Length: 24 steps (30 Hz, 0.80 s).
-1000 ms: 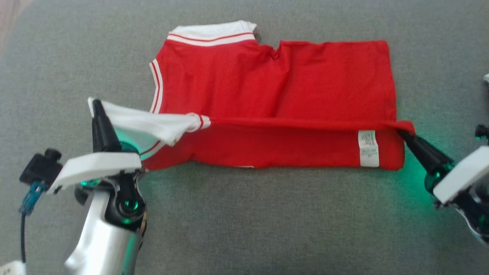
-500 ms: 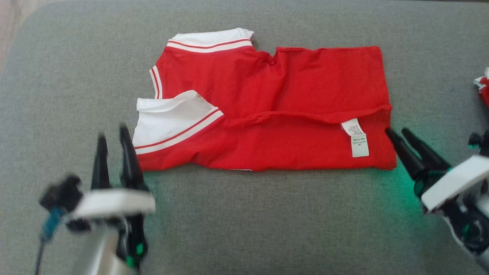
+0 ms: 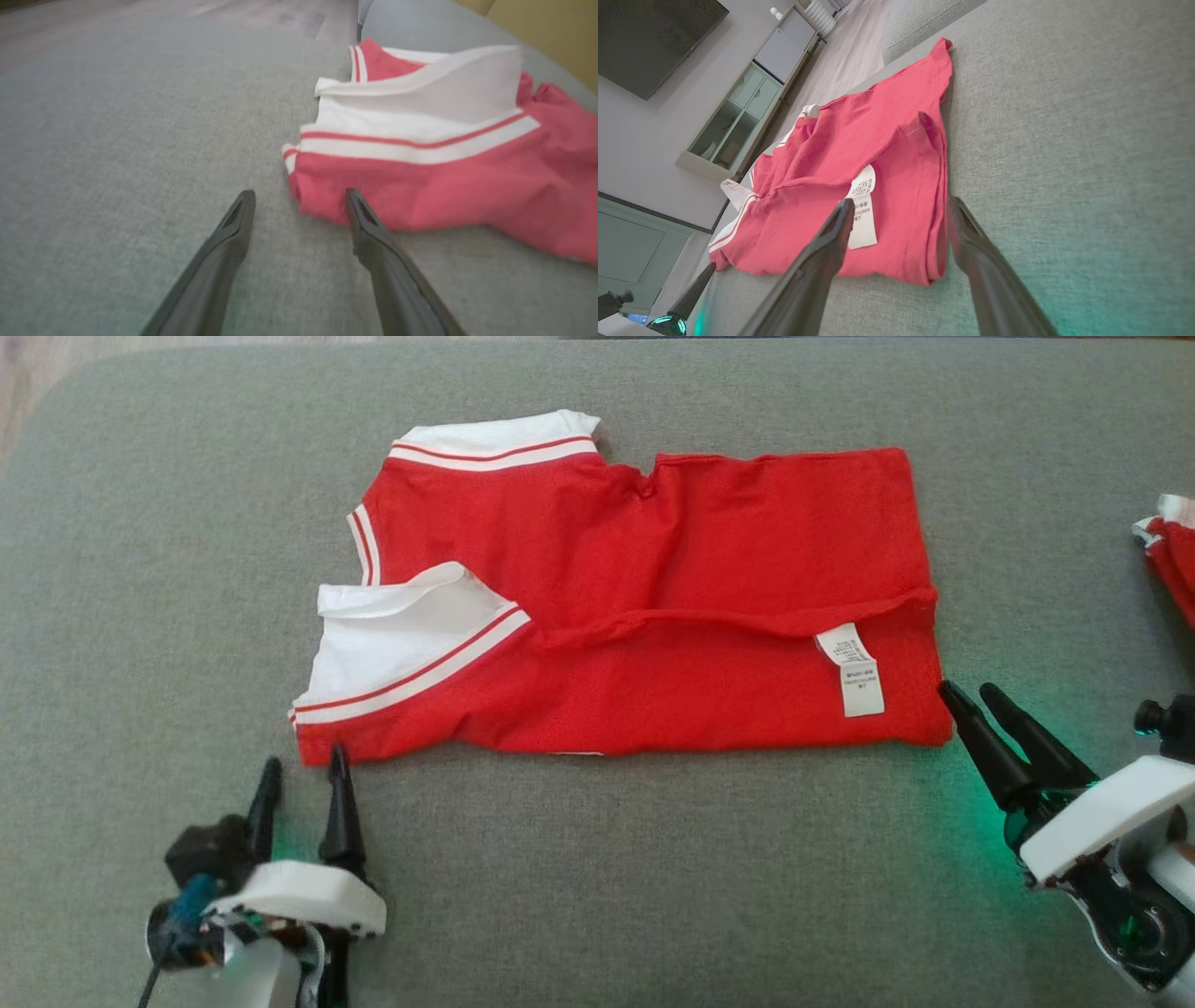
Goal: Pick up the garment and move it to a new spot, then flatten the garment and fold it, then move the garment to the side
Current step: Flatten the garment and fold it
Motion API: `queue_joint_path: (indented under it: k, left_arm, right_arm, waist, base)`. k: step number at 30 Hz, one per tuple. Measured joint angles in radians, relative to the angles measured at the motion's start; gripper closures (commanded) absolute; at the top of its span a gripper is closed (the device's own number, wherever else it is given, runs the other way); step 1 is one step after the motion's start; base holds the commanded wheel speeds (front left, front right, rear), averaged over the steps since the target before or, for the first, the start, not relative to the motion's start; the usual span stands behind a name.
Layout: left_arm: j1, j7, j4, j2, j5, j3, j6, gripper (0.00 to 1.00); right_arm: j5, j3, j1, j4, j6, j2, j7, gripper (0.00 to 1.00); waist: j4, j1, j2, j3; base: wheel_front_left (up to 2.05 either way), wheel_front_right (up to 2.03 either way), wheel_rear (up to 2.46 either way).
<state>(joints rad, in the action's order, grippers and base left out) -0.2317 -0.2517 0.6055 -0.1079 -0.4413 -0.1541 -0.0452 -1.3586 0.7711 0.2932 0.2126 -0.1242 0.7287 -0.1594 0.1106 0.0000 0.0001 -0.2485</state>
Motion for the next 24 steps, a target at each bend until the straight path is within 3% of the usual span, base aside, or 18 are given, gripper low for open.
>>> queue_joint_path:
  k: [3, 5, 7, 9, 12, 14, 15, 24]
  left_arm:
    - [-0.014, 0.004, 0.068, -0.007, 0.024, -0.015, 0.011, 0.0]
    - [-0.033, 0.002, 0.1, -0.014, 0.03, -0.018, 0.01, 0.17]
    - [-0.053, 0.002, 0.127, -0.017, 0.03, -0.026, 0.006, 0.44]
    - [-0.062, 0.002, 0.136, -0.019, 0.034, -0.033, 0.0, 0.54]
    - [-0.081, -0.001, 0.161, -0.021, 0.041, -0.041, -0.013, 0.61]
    - [-0.091, -0.005, 0.175, -0.021, 0.045, -0.047, -0.027, 0.77]
    - [-0.096, -0.005, 0.182, -0.021, 0.045, -0.052, -0.033, 1.0]
    - [-0.113, -0.005, 0.207, -0.023, 0.045, -0.09, -0.068, 1.0]
  right_arm:
    - [0.005, 0.0, 0.001, 0.011, 0.0, -0.006, 0.001, 0.0]
    - [0.012, 0.0, 0.001, 0.018, 0.0, -0.014, 0.001, 0.0]
    - [0.015, 0.0, 0.001, 0.026, 0.0, -0.023, 0.001, 0.0]
    - [0.016, 0.0, 0.001, 0.028, 0.0, -0.027, 0.001, 0.0]
    - [0.023, 0.0, 0.002, 0.033, 0.0, -0.03, 0.001, 0.0]
    - [0.023, 0.0, 0.002, 0.04, 0.0, -0.032, 0.001, 0.0]
    - [0.023, 0.0, 0.002, 0.043, 0.0, -0.034, 0.002, 0.0]
    - [0.047, -0.001, 0.007, 0.154, 0.0, -0.076, 0.041, 0.0]
  waist:
    - [-0.004, 0.0, 0.0, 0.005]
    - [-0.004, -0.0001, 0.0, 0.009]
    - [-0.003, 0.0, 0.0, 0.011]
    - [-0.003, 0.0, 0.0, 0.012]
    - [0.002, 0.0, 0.0, 0.012]
    - [0.005, 0.0, 0.0, 0.012]
    - [0.006, 0.0, 0.0, 0.012]
    - [0.021, 0.0, 0.0, 0.037]
  base:
    - [0.0, 0.0, 0.0]
    - [0.0, 0.0, 0.0]
    - [0.0, 0.0, 0.0]
    - [0.0, 0.0, 0.0]
    - [0.0, 0.0, 0.0]
    - [0.0, 0.0, 0.0]
    - [0.0, 0.0, 0.0]
    - [0.0, 0.0, 0.0]
